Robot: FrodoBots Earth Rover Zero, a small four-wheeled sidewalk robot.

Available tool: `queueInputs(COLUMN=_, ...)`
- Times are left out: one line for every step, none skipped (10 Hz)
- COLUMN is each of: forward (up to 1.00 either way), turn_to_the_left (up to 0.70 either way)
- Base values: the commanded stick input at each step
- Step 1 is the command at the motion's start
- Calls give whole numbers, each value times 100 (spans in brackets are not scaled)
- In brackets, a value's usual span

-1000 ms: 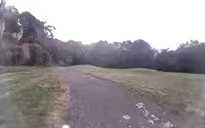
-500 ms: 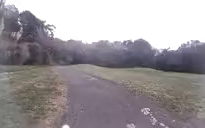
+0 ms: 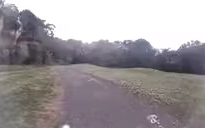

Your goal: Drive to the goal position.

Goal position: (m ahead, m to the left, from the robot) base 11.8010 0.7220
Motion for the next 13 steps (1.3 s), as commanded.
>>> queueInputs(forward=45, turn_to_the_left=20)
queueInputs(forward=45, turn_to_the_left=25)
queueInputs(forward=45, turn_to_the_left=27)
queueInputs(forward=45, turn_to_the_left=27)
queueInputs(forward=45, turn_to_the_left=27)
queueInputs(forward=45, turn_to_the_left=27)
queueInputs(forward=45, turn_to_the_left=27)
queueInputs(forward=45, turn_to_the_left=20)
queueInputs(forward=45, turn_to_the_left=18)
queueInputs(forward=45, turn_to_the_left=18)
queueInputs(forward=45, turn_to_the_left=18)
queueInputs(forward=45, turn_to_the_left=18)
queueInputs(forward=45, turn_to_the_left=18)
